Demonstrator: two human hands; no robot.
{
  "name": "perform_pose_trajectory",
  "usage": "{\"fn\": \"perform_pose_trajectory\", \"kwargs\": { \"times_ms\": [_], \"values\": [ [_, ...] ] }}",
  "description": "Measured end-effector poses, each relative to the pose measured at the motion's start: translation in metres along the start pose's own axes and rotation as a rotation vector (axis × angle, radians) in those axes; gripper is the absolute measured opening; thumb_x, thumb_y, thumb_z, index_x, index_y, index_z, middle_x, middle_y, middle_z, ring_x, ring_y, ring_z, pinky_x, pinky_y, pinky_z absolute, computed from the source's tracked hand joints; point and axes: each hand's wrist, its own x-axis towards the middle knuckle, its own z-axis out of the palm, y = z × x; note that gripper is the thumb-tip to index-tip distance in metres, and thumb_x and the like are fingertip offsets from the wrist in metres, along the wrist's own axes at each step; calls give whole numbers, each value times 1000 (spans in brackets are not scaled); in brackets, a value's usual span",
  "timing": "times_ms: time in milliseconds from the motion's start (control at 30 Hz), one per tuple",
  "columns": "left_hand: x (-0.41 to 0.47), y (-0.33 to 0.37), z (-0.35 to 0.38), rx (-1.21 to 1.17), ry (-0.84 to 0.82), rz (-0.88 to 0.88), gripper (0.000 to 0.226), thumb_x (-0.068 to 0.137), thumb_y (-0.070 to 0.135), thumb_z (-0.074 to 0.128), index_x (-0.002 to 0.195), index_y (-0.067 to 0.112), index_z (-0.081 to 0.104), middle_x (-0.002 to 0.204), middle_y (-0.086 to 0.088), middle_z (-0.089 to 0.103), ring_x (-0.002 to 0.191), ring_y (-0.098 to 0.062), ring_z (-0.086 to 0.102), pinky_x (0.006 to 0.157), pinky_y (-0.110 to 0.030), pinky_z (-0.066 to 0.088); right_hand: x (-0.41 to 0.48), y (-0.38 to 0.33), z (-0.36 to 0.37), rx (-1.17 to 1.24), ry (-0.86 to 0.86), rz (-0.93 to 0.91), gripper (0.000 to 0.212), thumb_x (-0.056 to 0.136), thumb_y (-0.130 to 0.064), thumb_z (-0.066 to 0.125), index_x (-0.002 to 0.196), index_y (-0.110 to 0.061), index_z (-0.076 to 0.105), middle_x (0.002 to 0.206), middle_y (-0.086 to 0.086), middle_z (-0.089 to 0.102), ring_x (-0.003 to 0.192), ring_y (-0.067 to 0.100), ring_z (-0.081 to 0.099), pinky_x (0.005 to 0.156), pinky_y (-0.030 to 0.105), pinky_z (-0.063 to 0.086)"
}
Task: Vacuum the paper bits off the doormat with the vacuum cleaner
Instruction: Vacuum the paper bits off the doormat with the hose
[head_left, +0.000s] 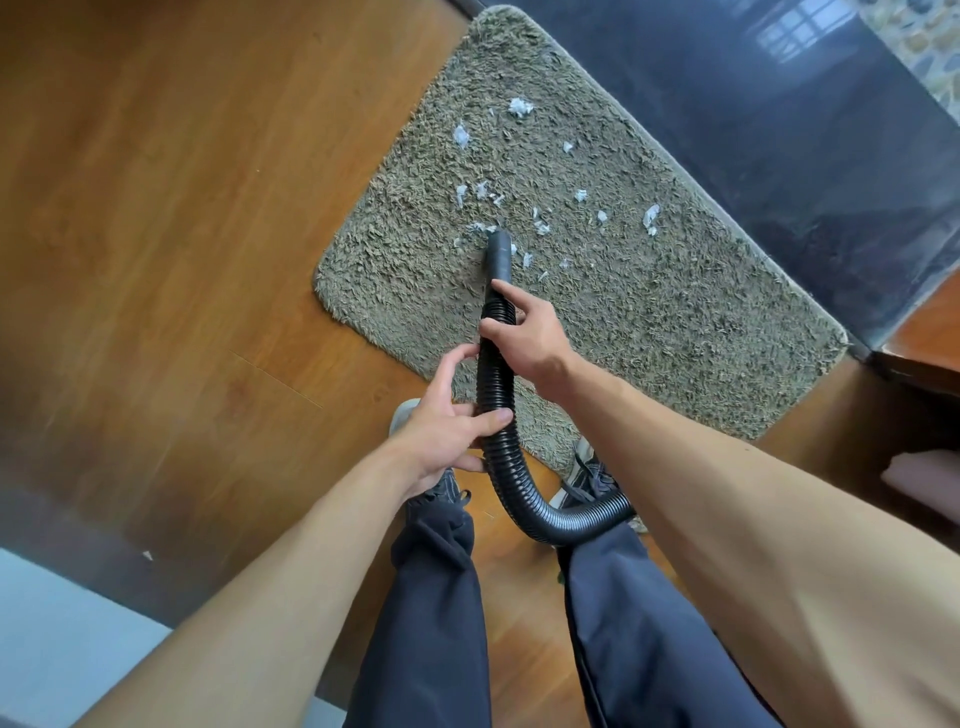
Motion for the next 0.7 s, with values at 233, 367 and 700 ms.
{"fn": "perform_pose_trajectory", "kwargs": {
  "times_ms": [233, 367, 700],
  "values": [
    [6, 3, 27, 72, 2, -14, 74, 93, 1, 66, 138, 49, 32, 96, -11, 77, 78, -21, 74, 68, -48, 61, -4, 12, -27, 55, 10, 16, 63, 83, -17, 69, 143, -29, 50, 89, -5, 62, 86, 20, 66, 91, 46, 57],
    [5, 3, 41, 92, -15, -22, 75, 93, 2, 66, 140, 48, 31, 94, -9, 76, 75, -20, 73, 69, -49, 60, -9, 22, -41, 104, 21, 46, 64, 85, -16, 69, 144, -27, 48, 107, 6, 66, 99, 27, 68, 92, 47, 56],
    [1, -10, 72, 62, -41, -67, 77, 93, 1, 65, 142, 48, 29, 88, -3, 76, 72, -15, 73, 68, -48, 61, -28, 44, -62, 118, 49, 94, 64, 84, -15, 68, 144, -26, 49, 105, 2, 65, 96, 22, 67, 92, 47, 56]
  ]
}}
